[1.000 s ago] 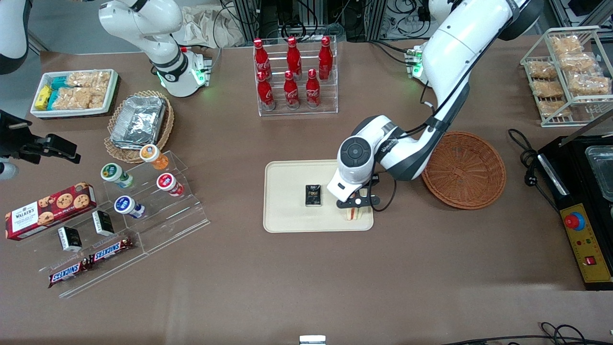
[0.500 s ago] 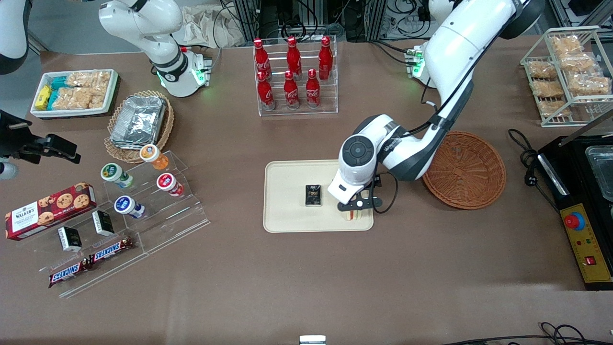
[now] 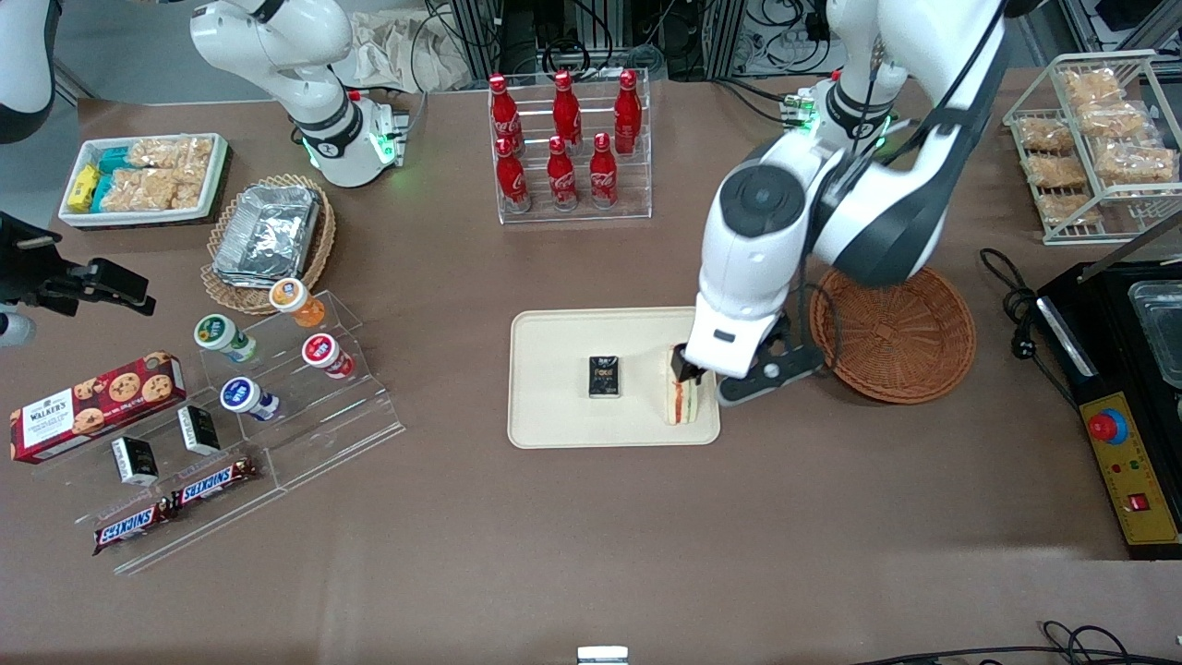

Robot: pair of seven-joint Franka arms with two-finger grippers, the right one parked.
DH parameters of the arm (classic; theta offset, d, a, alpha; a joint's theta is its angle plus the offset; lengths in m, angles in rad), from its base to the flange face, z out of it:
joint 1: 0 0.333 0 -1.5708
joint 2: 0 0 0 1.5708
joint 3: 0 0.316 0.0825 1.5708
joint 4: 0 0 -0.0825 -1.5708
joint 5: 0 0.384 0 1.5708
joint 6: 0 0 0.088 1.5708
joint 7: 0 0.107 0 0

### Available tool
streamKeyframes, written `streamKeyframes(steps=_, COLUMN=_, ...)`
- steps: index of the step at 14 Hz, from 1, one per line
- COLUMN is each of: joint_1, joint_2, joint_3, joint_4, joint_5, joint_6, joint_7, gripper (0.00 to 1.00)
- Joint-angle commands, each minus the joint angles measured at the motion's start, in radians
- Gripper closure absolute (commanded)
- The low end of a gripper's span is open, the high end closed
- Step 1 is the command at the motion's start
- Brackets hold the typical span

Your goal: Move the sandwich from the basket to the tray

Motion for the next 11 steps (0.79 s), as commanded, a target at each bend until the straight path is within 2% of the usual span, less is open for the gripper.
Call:
streamKeyframes(steps=1, joint_1=0.01, joint_2=-0.094, joint_3=0.059, joint_4=0.033, joint_5=-0.02, joint_6=-0.087, joint_7=0.036, gripper=0.0)
streamKeyframes(steps=2, joint_1=0.008, joint_2=-0.14, joint_3=0.097, joint_4=0.033, joint_5=-0.034, joint_6=-0.123, joint_7=0.126, gripper=0.0)
streamKeyframes(steps=4, joint_1=0.01, joint_2=-0.215, joint_3=0.171, joint_4=0.031, joint_5=-0.118, joint_6=-0.195, joint_7=0.306, gripper=0.0)
streamKeyframes(steps=8, joint_1=0.033, joint_2=-0.329, joint_3=0.332, joint_4=0.007, joint_5=-0.226, joint_6=-0.297, joint_7=0.68, gripper=0.0)
streamKeyframes(steps=11, joint_1=0.046, joint_2=-0.437, joint_3=0.465, joint_4=-0.096, joint_5=-0.28, joint_6=-0.294, joint_7=0.994, gripper=0.0)
